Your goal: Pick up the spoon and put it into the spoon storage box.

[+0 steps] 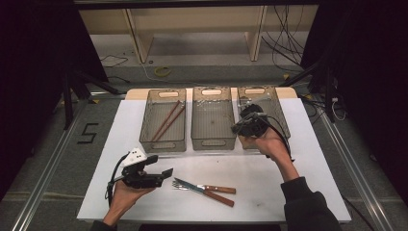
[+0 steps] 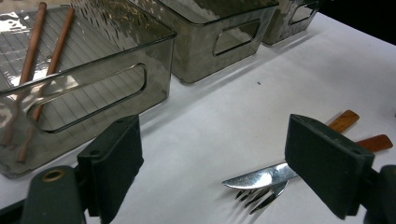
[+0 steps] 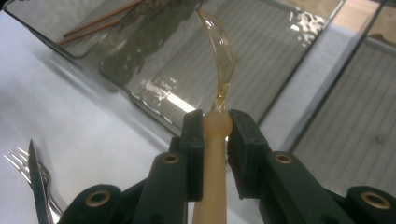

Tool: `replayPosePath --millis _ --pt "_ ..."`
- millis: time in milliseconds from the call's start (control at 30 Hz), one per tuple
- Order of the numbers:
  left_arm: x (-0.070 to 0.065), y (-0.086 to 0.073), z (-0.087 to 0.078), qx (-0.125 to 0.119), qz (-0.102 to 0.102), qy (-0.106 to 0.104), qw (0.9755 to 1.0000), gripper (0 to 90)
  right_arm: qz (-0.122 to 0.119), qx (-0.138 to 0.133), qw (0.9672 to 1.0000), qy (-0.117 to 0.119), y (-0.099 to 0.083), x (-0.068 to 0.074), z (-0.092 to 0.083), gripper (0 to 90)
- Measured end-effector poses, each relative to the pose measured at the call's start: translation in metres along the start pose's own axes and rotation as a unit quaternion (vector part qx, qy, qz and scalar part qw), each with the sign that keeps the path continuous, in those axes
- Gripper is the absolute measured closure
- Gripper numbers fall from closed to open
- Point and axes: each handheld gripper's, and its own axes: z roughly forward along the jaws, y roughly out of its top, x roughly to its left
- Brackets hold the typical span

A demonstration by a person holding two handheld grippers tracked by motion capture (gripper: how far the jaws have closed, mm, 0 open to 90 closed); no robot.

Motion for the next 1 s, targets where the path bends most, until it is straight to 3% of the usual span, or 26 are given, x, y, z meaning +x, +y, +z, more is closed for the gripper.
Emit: replayPosePath --millis 400,1000 --pt "0.003 -0.001 -0.003 -0.008 -0.001 0.004 1.0000 18.4 -0.003 -0.006 1.0000 -0.004 0.029 0.004 0.016 77.3" --pt "0.004 -0.003 -0.004 -0.011 -0.002 0.006 0.9999 18.5 0.010 -0.006 0.9997 -0.022 0.054 0.000 0.045 77.2"
